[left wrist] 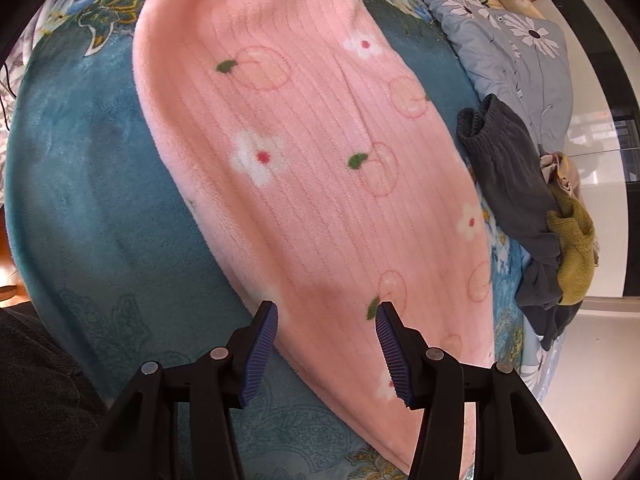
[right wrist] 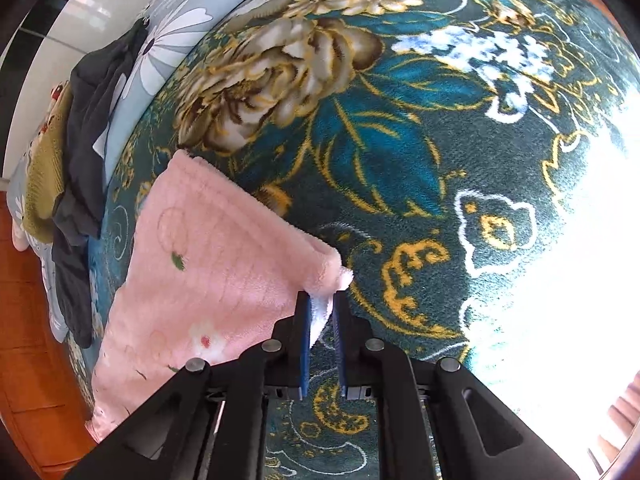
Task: Fold clothes
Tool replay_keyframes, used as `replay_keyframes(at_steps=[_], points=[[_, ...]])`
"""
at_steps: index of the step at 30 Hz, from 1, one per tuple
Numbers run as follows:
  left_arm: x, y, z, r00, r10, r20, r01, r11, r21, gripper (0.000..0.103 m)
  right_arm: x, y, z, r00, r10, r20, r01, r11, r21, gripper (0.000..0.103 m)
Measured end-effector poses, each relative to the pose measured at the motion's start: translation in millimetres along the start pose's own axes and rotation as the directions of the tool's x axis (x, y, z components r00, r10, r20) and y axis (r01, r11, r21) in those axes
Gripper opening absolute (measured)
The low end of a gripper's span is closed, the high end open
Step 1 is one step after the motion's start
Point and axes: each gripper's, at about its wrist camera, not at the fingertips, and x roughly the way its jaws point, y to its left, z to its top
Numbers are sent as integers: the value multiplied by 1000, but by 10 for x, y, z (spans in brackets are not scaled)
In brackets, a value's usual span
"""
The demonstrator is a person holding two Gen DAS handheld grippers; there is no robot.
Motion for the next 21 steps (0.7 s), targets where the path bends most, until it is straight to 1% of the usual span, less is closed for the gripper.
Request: replay_keyframes(at_steps=[1,2,4,5,6,8,9,11,13,14,15,16,17,18,19,21], points=[[16,38,9,1000,7,-5,-7,1000,-22,55,-16,-61,-4,1000,20,2,-20,999,30,31],[32,77,18,1000,13,-11,-14,999,-43,55,-33,-122,-8,999,41,5,-41,997,60,40],[-43,111,30,999,-46,22,47,997,-61,55,-76,-222,-27,996,90,18,-92,990,107,42],[-106,96,34,995,-85,47,88,995,-50,55,-63,-242,-25,994,109,20,-110,985,129,43],[-172,57,21,988,-137,74,139,990,-22,55,-50,-261,-23,992,127,23,-129,980,151,43],[-265,-82,-15,969,-227,97,221,973,66,55,-23,-299,-18,986,162,29,-165,967,193,43],[-273,-170,-38,963,-254,86,244,963,114,56,9,-282,-15,985,170,25,-172,965,199,43],[-195,-319,-75,964,-265,24,257,950,175,56,67,-229,-18,985,170,18,-170,963,210,43],[-51,-427,-95,971,-235,-47,239,949,204,56,97,-207,-25,985,167,32,-170,957,234,43],[22,-481,-105,973,-218,-82,231,948,218,56,106,-210,-27,985,166,37,-170,954,247,42],[100,-479,-116,979,-173,-109,193,958,213,56,110,-201,-22,986,164,40,-168,953,251,37],[179,-472,-128,983,-125,-135,152,966,208,56,95,-163,-2,986,163,38,-168,957,239,20],[258,-465,-139,984,-78,-161,110,973,204,57,79,-124,18,986,163,37,-167,960,226,15],[327,-406,-166,983,-6,-181,40,983,181,56,61,-86,39,986,162,36,-166,963,213,14],[388,-323,-158,979,49,-198,-20,989,146,56,2,-41,72,987,152,48,-158,970,185,12],[419,-149,-116,975,33,-219,-24,999,44,55,-102,37,145,989,128,68,-136,981,138,12]])
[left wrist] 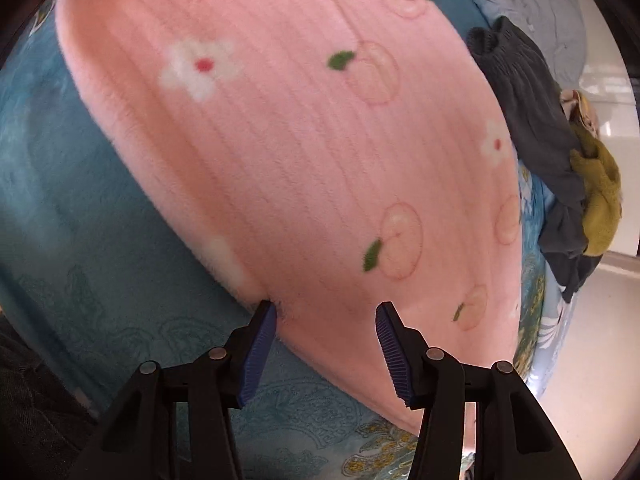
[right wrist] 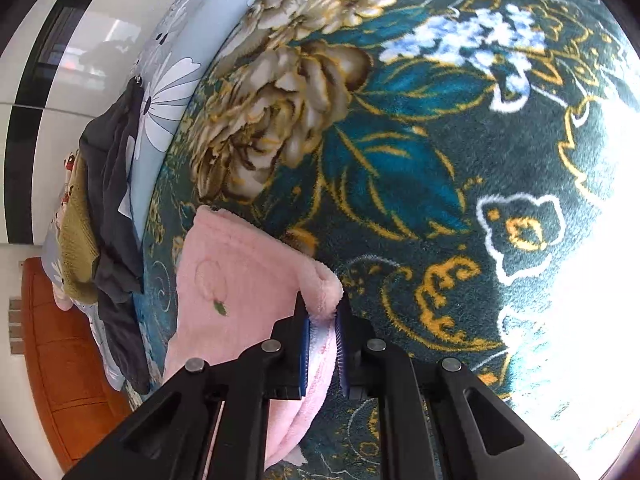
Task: Fold clothes
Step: 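Grasp the pink garment end with the right gripper and fold it inward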
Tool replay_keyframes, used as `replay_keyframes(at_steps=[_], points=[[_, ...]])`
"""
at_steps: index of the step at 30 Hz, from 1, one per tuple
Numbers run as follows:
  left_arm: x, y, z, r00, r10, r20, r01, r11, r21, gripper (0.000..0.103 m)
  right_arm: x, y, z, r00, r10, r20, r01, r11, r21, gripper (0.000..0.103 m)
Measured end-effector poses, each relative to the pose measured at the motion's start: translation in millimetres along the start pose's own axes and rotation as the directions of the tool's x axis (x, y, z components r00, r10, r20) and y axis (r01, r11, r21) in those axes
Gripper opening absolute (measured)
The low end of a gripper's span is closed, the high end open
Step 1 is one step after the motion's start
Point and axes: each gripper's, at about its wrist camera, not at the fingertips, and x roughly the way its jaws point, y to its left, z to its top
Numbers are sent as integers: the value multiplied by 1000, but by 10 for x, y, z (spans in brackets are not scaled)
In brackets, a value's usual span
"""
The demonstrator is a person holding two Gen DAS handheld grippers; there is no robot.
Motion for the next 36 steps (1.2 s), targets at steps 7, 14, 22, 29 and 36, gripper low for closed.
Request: replay_keyframes(at_steps=[7,14,22,29,36], points=[[-182,20,-25,991,-118,68,119,993,-10,56,-150,704,-105,997,-56,51,67,969,-240,11],[-423,-36,-59,962,-211,172,205,978,48,56,-305,2649,-1255,986,166,-11,-119,655,-746,11],[-542,282,84,923,-294,249,321,944,-73,56,827,3603,-3207,951,55,-304,-306,307,-901,11],[-416,199,125,936,-284,209,300,953,-47,56,1405,3328,-3879,915,-147,-376,-344,205,-916,21],[-289,-199,71,959,-253,131,233,961,147,61,1323,3317,-3453,861,-113,-496,-454,271,-849,39]])
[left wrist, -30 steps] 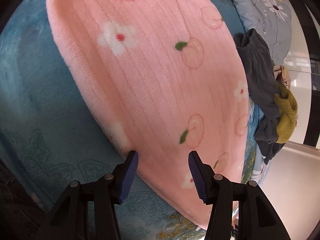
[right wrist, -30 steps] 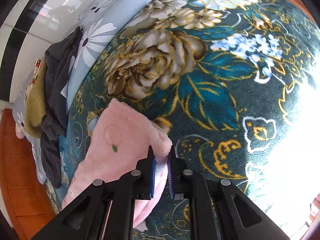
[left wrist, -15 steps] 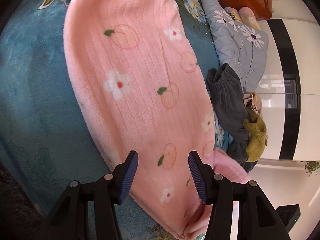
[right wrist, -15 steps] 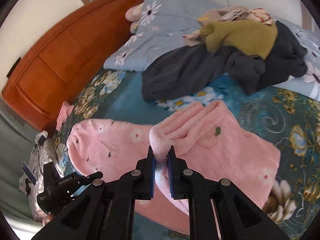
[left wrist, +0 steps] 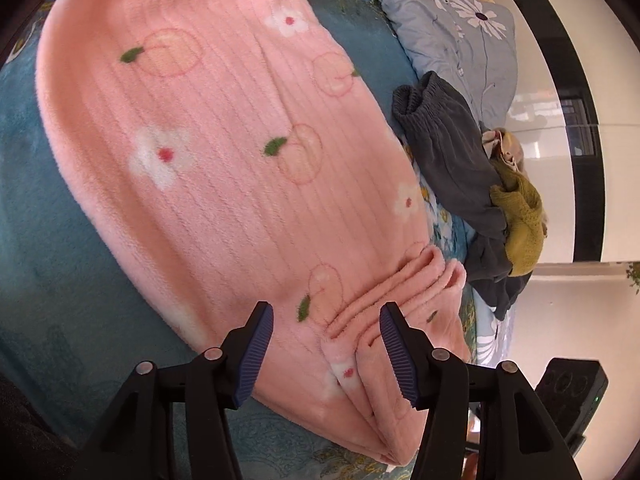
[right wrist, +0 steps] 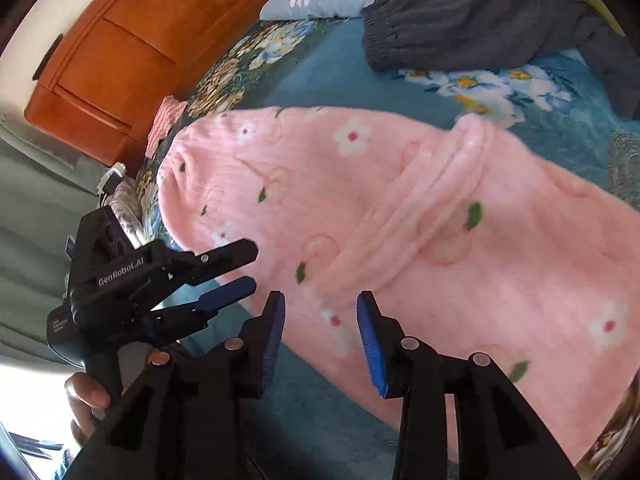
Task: Fold clothes
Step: 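Grasp the pink garment end with the right gripper and fold it inward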
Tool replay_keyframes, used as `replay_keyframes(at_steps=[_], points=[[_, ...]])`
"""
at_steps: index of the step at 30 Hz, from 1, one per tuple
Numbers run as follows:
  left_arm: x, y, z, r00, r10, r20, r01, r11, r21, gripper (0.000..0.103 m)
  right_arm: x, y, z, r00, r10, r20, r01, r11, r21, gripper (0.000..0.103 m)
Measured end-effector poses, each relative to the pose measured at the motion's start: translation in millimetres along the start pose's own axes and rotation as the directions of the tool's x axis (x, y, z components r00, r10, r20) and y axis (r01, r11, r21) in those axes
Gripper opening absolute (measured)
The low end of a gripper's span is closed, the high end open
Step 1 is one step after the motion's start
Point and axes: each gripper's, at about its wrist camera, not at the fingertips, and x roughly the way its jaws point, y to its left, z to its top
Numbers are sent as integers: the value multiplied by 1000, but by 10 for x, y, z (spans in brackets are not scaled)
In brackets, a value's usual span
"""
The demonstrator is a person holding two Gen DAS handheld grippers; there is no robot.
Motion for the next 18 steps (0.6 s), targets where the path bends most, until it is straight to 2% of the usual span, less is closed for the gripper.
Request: replay_keyframes(at_steps=[4,6,8,13,14,15,17,18], points=[[305,-354,-90,993,63,-101,-45,984,175,61,-328,-567,230,993,-64,101,48,987,156,44],[440,-453,-180,982,123,-146,-84,965,247,61,-427,-851,338,986,-111,126,77,966,247,44],[547,-521,-244,970,174,-173,-117,948,296,61,-475,-1038,384,982,-117,145,66,948,312,44],[579,-590,-295,976,147,-163,-93,949,300,58,-414,-1196,424,987,-109,118,62,937,343,44],[600,-615,-312,975,153,-161,-98,946,308,49,-396,-1207,420,988,-103,114,58,936,348,44],[618,-627,-325,974,157,-165,-98,943,317,36,-378,-1219,416,989,-98,110,53,934,352,44],[612,-654,-347,976,148,-161,-88,940,330,23,-353,-1230,416,991,-86,104,44,932,359,44],[590,-667,-354,979,140,-152,-82,938,336,20,-346,-1229,419,991,-81,103,38,932,361,44]])
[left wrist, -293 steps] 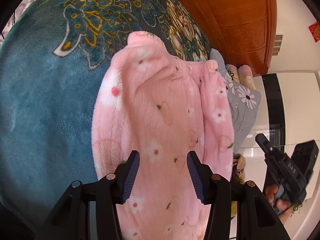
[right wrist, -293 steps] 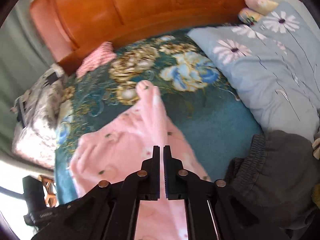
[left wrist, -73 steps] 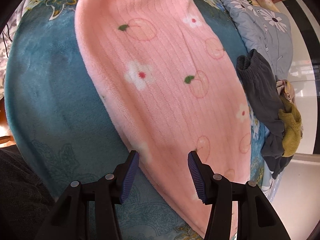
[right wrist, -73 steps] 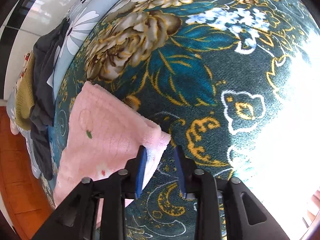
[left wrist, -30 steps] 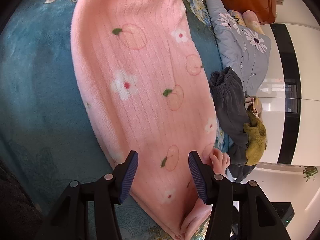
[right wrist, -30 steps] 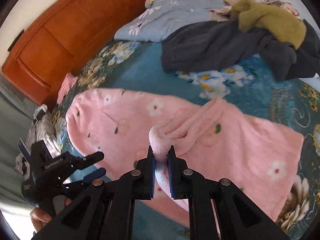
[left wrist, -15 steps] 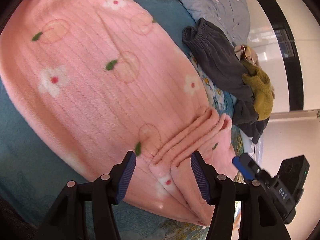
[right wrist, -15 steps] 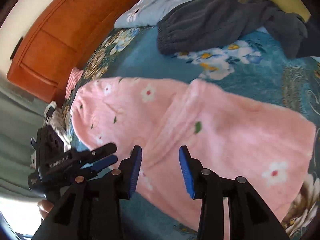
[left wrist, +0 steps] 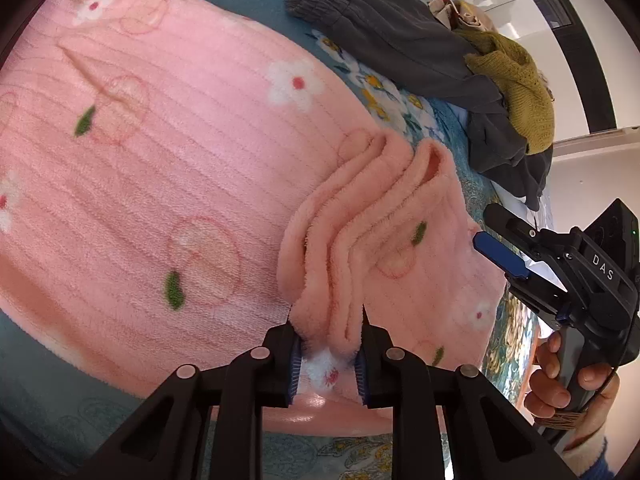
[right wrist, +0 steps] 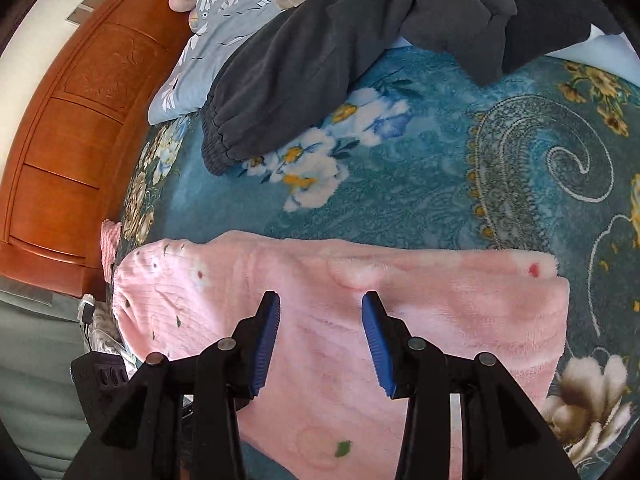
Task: Fold clothes
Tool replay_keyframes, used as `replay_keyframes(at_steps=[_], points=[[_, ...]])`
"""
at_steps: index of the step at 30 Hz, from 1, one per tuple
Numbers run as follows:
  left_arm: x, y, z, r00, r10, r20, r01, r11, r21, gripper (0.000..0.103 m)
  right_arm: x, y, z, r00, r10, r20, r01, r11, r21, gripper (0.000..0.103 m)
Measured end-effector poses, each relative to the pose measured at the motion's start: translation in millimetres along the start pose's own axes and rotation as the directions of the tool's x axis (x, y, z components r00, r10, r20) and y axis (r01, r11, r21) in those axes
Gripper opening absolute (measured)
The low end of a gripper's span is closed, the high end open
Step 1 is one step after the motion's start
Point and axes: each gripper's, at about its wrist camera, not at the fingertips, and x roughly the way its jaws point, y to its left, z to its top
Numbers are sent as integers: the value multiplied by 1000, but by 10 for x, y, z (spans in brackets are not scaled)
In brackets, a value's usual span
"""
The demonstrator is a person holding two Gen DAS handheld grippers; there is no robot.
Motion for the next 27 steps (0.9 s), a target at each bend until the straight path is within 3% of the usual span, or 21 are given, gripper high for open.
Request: replay_keyframes(at_steps=[3,6,8,10,11,13,15,19,21,23,26,27], points=[[-194,-3,-34,996,-28,79,29,1000,-2,19,-28,36,1,1000,17,1,-17,1000,-8,44],[-451,121,-96,987,-31,160,44,996,-80,19,-81,126,-21,999,36,2,-36,998,-47,44],[-397,274,-111,992,36,124,-15,987,-160,19,-91,207,-55,999,47,-7,-48,995,-87,44],[-255,499,-108,998,45,50,-30,963,-266,19,-20,299,-112,999,39,-35,-43,989,-138,44],[-178,595,-101,1000,11,21,-4,950,-314,20,45,343,-156,998,28,-54,-36,987,-156,44],[-178,730,-107,998,-60,37,69,924,-377,23,171,423,-242,996,21,-91,-38,983,-182,44],[-265,762,-106,990,-118,79,139,913,-384,28,289,482,-310,992,27,-124,-52,977,-207,44],[-591,756,-95,967,-151,206,216,915,-342,37,558,444,-371,985,-95,-145,57,968,-243,44],[-842,908,-52,953,-86,290,191,915,-356,41,620,370,-378,984,-91,-151,58,977,-207,44],[-1096,1067,-7,929,-16,370,164,913,-373,45,634,368,-387,985,-87,-149,53,975,-216,47],[-1453,1640,15,885,152,441,112,848,-518,46,631,422,-403,981,-101,-163,54,961,-272,49],[-1520,1857,34,877,170,450,129,818,-561,47,624,435,-402,980,-106,-169,54,958,-283,49]])
